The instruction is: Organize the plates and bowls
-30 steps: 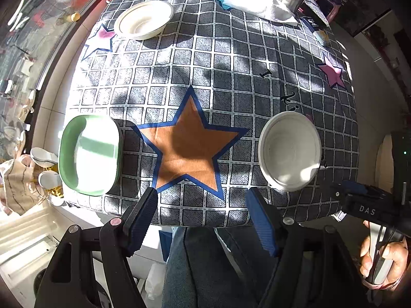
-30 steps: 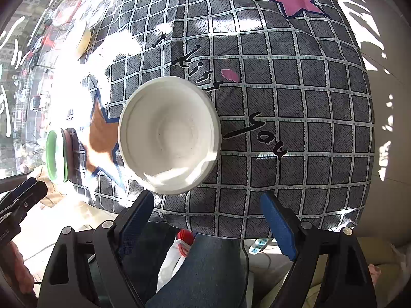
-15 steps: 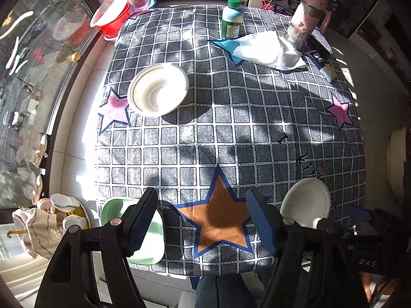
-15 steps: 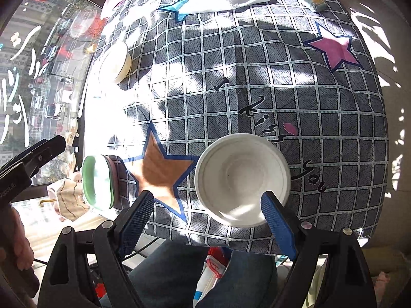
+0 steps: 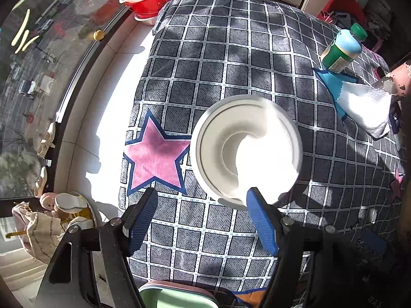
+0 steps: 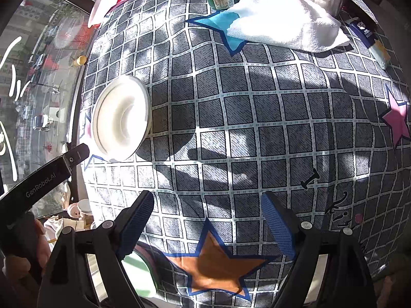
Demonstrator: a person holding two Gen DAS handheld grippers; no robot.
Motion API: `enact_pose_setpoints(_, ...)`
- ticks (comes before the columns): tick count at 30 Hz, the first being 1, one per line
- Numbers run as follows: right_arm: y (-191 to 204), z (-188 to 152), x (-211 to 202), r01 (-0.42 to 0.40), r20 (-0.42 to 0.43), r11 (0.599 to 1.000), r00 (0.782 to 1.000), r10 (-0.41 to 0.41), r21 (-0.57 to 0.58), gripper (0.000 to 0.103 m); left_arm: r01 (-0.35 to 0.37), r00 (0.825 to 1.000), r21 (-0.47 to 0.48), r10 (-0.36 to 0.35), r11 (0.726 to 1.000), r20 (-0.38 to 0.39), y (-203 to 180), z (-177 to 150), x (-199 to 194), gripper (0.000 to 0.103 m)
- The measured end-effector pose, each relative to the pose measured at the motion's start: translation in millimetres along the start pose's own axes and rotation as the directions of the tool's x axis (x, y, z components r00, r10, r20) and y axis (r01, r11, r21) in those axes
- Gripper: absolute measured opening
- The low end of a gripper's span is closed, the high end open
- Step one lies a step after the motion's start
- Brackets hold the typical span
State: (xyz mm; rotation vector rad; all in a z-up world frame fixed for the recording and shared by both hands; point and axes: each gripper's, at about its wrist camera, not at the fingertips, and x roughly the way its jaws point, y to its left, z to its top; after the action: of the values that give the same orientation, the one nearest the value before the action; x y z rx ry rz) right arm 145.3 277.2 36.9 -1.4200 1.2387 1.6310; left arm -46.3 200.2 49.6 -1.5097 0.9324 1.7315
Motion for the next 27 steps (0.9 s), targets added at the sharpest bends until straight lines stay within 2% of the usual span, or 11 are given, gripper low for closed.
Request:
enact_pose_setpoints(5, 20.5, 35.3, 36.5, -0.001, -0.012, 1.000, 1.000, 0.001, 0.002, 0.086, -0.038, 0.999, 0.027, 0.038, 0.999, -0.012, 9.2, 26.2, 41.5, 0.075)
enact_pose_setpoints(13, 59.3, 59.2, 65.1, 0.040, 0.001, 0.996, 0.999, -0.040, -0.074, 0.086, -0.037, 0.998, 0.077, 0.040, 0.996, -0.040, 10.0, 44.2, 81.5, 0.075)
enact_pose_setpoints(14, 61.7, 59.9, 67.4, 0.046, 0.000, 0.996, 0.999, -0.046, -0.073, 0.079, -0.028, 0.998, 0.086, 0.032, 0.996, -0.049, 8.4, 45.0, 84.9, 0.075)
enact_pose_setpoints(15, 63.6, 60.4, 70.3, 0.033, -0.009, 0.997, 0.999, -0.034, -0.065, 0.064, -0.011, 0.999, 0.083, 0.015, 0.996, -0.041, 8.3, 46.1, 84.2, 0.073)
enact_pose_setpoints(17, 65.8, 59.9, 77.3, 0.007, -0.045, 0.999, 0.999, -0.009, -0.043, 0.041, 0.019, 0.999, 0.099, -0.014, 0.995, -0.047, 3.9, 48.2, 83.1, 0.066)
enact_pose_setpoints(18, 66.8, 60.4, 80.0, -0.008, -0.058, 1.000, 0.998, 0.007, -0.030, 0.035, 0.028, 0.998, 0.111, -0.023, 0.993, -0.050, 0.8, 48.8, 82.2, 0.059)
enact_pose_setpoints(19, 67.5, 59.4, 82.2, -0.021, -0.068, 0.999, 0.997, 0.020, -0.026, 0.035, 0.038, 0.998, 0.127, -0.031, 0.991, -0.056, -3.2, 49.3, 81.6, 0.054)
enact_pose_setpoints(20, 68.8, 59.1, 84.0, -0.034, -0.074, 0.999, 0.997, 0.031, -0.035, 0.028, 0.048, 0.997, 0.147, -0.039, 0.988, -0.064, -7.4, 49.0, 81.0, 0.045)
enact_pose_setpoints(21, 69.5, 57.5, 84.8, -0.055, -0.079, 0.998, 0.996, 0.052, -0.039, 0.015, 0.054, 0.997, 0.166, -0.042, 0.985, -0.071, -11.5, 48.1, 80.6, 0.041)
enact_pose_setpoints(23, 67.6, 55.6, 86.4, -0.074, -0.091, 0.997, 0.993, 0.071, -0.029, 0.015, 0.052, 0.997, 0.174, -0.040, 0.983, -0.070, -14.1, 46.6, 79.4, 0.041)
enact_pose_setpoints(27, 62.5, 47.7, 81.9, -0.058, -0.097, 0.997, 0.994, 0.054, -0.041, 0.015, 0.052, 0.997, 0.197, -0.039, 0.979, -0.072, -20.2, 32.5, 76.5, 0.041)
